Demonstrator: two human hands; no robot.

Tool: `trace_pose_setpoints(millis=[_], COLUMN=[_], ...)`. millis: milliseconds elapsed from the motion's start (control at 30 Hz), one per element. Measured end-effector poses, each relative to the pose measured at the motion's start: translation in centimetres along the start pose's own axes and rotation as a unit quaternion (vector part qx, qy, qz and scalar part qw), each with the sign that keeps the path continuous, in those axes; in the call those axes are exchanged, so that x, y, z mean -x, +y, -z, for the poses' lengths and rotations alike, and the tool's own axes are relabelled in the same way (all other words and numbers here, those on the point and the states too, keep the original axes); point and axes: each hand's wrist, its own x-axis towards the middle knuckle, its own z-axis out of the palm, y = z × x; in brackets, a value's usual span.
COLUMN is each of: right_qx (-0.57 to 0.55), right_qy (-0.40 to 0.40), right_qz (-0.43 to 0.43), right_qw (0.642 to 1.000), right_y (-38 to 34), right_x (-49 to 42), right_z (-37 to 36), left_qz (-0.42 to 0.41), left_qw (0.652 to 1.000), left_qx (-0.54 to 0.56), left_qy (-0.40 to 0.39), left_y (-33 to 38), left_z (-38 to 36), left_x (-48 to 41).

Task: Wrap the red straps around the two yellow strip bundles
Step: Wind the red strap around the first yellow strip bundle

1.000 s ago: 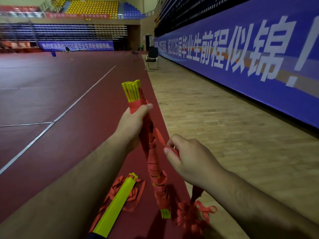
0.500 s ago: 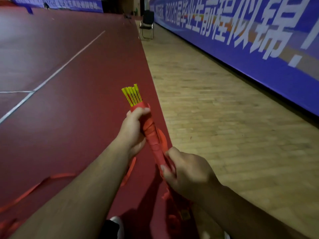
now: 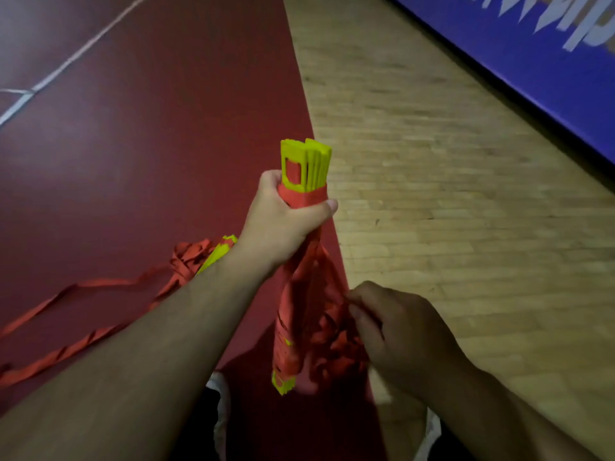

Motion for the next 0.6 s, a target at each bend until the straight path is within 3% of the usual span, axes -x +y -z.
trace_pose_setpoints(millis=[100, 233, 433, 500, 600], right_qx=[-0.024, -0.009, 0.035, 0.050, 0.073], right_qy=[0.008, 0.028, 0.038, 0.053, 0.066], right_qz=[-0.009, 0.004, -0.039, -0.061, -0.090], right_qw=[1.000, 1.000, 0.998, 0.995, 0.991], right_y=[0.4, 0.3, 0.5, 0.6, 0.7], right_x=[-0.8, -1.8, -1.8, -1.5, -1.3], right_z=[-1.5, -2.1, -3.5, -3.8, -4.2], left_qz=[-0.003, 0.024, 0.106, 0.110, 0.123], left_qw=[0.999, 0.999, 0.973, 0.965, 0.968], left_qx=[-0.020, -0.007, 0.185, 0.204, 0.204], left_qy=[0.044, 0.023, -0.084, -0.121, -0.077], left_y=[-0.8, -1.4, -1.1, -0.8, 0.2], left_z=[-0.7, -1.4, -2.6, -3.2, -4.2], left_x=[-0.3, -1.0, -1.4, -1.2, -0.5])
